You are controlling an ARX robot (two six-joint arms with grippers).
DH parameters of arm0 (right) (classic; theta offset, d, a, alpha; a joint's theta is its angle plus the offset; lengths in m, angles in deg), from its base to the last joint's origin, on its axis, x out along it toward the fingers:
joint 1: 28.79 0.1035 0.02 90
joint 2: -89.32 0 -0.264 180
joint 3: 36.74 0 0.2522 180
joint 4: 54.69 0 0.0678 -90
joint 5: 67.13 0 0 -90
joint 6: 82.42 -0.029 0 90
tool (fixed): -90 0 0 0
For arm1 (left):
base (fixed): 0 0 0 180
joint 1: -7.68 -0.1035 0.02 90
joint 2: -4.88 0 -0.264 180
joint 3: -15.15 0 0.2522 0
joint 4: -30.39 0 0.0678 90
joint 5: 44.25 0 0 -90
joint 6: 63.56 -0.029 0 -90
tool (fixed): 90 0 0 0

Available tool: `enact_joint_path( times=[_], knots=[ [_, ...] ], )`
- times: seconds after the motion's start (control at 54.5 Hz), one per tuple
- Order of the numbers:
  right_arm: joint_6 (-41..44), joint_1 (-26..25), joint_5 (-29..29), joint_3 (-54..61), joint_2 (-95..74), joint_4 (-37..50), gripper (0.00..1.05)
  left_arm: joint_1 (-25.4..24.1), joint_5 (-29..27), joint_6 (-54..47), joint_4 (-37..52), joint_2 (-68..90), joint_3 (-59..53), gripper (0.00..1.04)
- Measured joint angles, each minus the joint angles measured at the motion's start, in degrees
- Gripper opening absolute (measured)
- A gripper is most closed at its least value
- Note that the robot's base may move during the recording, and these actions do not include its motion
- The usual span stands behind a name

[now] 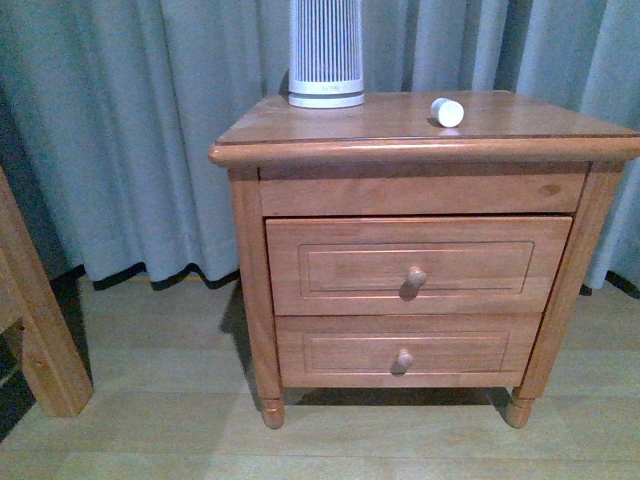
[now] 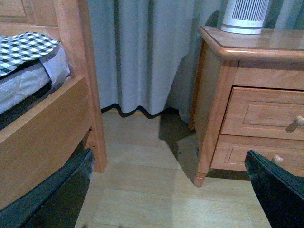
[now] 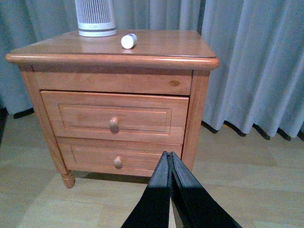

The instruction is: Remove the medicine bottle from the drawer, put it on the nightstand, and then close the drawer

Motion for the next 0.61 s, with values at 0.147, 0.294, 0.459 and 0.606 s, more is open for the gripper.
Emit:
enact_joint_path(
  times=[0.147,0.294,0.459,0.606],
  knots=[
    [0.0,0.0,0.0,1.0,2.3,-1.6,0.03,0.0,0.0,0.0,0.0,0.0,0.0,0.98],
    [0.0,0.0,0.1,2.6,5.1,-2.0,0.03,0.0,0.0,0.0,0.0,0.0,0.0,0.98],
    [0.0,0.0,0.0,2.6,8.7,-5.4,0.03,0.0,0.0,0.0,0.0,0.0,0.0,0.98],
    [0.0,0.0,0.0,2.6,16.5,-13.4,0.07,0.0,0.0,0.0,0.0,0.0,0.0,0.98]
  ],
)
